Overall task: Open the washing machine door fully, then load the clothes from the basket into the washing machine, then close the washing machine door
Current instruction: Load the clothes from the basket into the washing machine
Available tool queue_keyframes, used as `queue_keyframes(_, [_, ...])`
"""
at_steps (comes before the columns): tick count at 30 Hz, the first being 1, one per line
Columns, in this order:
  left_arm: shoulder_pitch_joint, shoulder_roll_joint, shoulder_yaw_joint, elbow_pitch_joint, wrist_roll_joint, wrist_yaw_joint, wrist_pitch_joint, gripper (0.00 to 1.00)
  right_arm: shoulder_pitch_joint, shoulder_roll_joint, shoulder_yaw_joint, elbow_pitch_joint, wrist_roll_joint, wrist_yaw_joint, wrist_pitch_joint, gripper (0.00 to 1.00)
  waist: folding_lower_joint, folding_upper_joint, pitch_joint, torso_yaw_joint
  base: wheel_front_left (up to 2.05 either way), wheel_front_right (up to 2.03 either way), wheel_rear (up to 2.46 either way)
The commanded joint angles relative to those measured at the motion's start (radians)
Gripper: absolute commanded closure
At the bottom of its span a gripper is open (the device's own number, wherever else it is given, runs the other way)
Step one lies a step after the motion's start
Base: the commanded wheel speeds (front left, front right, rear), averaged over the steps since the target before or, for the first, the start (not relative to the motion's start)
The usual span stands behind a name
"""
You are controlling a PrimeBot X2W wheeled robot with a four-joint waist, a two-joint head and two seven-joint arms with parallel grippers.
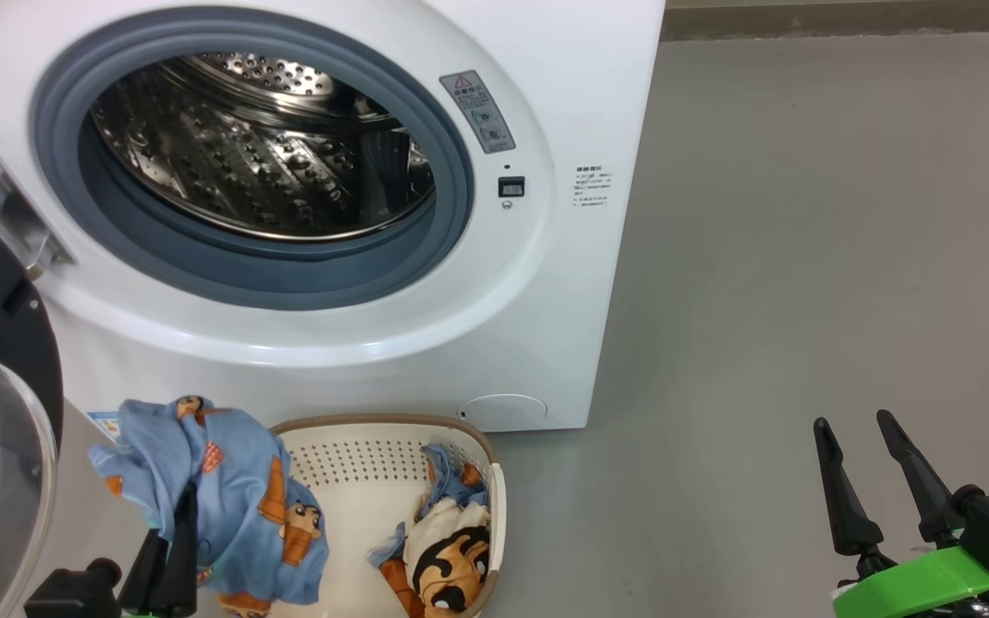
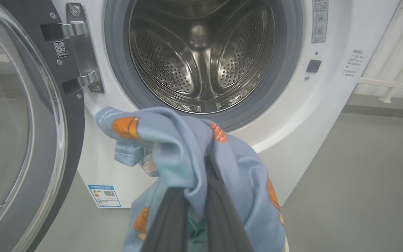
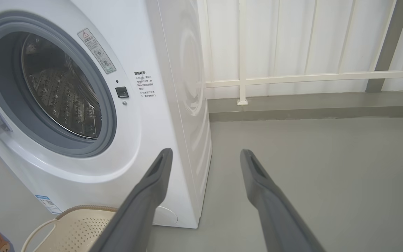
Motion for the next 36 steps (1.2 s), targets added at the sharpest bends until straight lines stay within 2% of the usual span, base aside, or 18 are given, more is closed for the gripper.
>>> queue_keyframes(1, [-0.018, 0.014, 0.040, -0.033, 0.012, 0.002, -0.014, 1.00, -0.012, -0.012, 0.019, -0.026, 0.015, 0.005, -0.008, 0.00, 0.0000, 0.0000, 0.005, -0.005, 0.00, 0.00, 0.00])
queue_keyframes(8, [-0.063, 0.008, 0.063, -0.031, 0.025, 0.000, -0.014, 1.00, -0.030, -0.008, 0.017, -0.029, 0.018, 0.005, -0.008, 0.00, 0.0000, 0.0000, 0.047, -0.019, 0.00, 0.00, 0.00])
queue_keyframes(14, [-0.163, 0.011, 0.078, -0.007, 0.034, -0.005, -0.014, 1.00, -0.071, -0.002, 0.012, -0.034, 0.017, 0.005, -0.008, 0.00, 0.0000, 0.0000, 0.122, -0.033, 0.00, 0.00, 0.00])
queue_keyframes(29, [-0.563, 0.057, 0.099, 0.121, 0.058, -0.024, -0.014, 1.00, -0.203, 0.011, 0.016, -0.053, 0.013, 0.005, -0.008, 0.00, 0.0000, 0.0000, 0.323, -0.069, 0.00, 0.00, 0.00])
queue_keyframes(36, [-0.773, 0.099, 0.115, 0.231, 0.070, -0.029, -0.014, 1.00, -0.255, 0.019, 0.027, -0.058, 0.011, 0.005, -0.008, 0.00, 0.0000, 0.0000, 0.398, -0.095, 0.00, 0.00, 0.00])
